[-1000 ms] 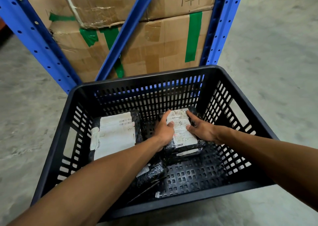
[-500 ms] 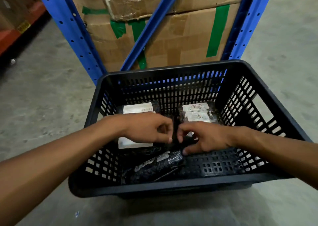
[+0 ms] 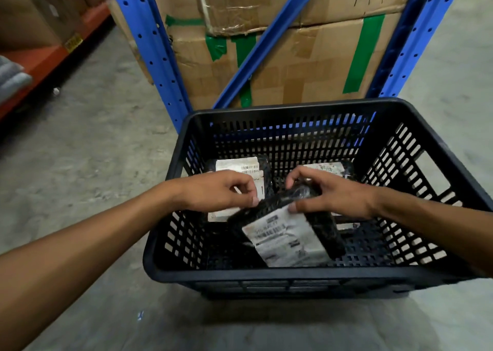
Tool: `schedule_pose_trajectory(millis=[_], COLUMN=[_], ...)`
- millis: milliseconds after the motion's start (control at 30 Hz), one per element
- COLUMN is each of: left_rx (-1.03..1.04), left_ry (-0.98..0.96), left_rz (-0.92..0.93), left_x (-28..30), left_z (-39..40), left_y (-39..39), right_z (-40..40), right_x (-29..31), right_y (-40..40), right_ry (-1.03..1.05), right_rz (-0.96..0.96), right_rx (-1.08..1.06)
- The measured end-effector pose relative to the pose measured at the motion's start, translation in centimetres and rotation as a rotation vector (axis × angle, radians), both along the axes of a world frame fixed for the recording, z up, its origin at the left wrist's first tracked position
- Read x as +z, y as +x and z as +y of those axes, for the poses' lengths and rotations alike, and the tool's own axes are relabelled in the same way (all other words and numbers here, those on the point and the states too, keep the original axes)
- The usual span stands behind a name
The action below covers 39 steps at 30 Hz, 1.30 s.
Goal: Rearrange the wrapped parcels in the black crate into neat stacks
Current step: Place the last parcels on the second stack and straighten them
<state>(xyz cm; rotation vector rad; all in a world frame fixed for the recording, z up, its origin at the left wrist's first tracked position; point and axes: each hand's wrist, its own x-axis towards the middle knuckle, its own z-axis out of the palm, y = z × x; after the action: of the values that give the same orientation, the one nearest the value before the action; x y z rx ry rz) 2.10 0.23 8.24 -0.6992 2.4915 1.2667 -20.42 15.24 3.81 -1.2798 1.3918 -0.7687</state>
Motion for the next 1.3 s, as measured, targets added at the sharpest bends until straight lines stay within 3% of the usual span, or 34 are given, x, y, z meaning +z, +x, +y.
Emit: schedule_pose_trajectory(millis=[167,367,667,867,1100,1300], left_rx=[0.195,0.424,0.619,0.710,0.663,0.649], left_ry=[0.090,0.308,0.343,0.370,0.263,0.362], left_rz=[0.307,0.616,0.578,0.429,0.234,0.271], left_x=[-0.2,-1.1,-4.1,-5.8,-7.6,-9.8], left_z=[-0.7,0.0,1.7,3.3,4.6,5.2], left_y=[-0.5,-2.6,-7.6,-12.4,-15.8,-15.5], right_z=[-0.4,-1.6,-1.2,0.8,1.0,1.1], right_x=[1.2,2.8,1.8,-0.5,-1.6,-2.2], right_y=[-2.4,-2.5,-4.2,-5.9,-7.1,-7.8], right_ry=[-0.031,-0.137,-0.072,0.274,0.296,0.306], right_rz=[-0.359,-0.547,-0.372,-0.180,-0.136,0.021], right_rx=[-0.305,-0.553,-0.832,-0.653,-0.727,-0.629])
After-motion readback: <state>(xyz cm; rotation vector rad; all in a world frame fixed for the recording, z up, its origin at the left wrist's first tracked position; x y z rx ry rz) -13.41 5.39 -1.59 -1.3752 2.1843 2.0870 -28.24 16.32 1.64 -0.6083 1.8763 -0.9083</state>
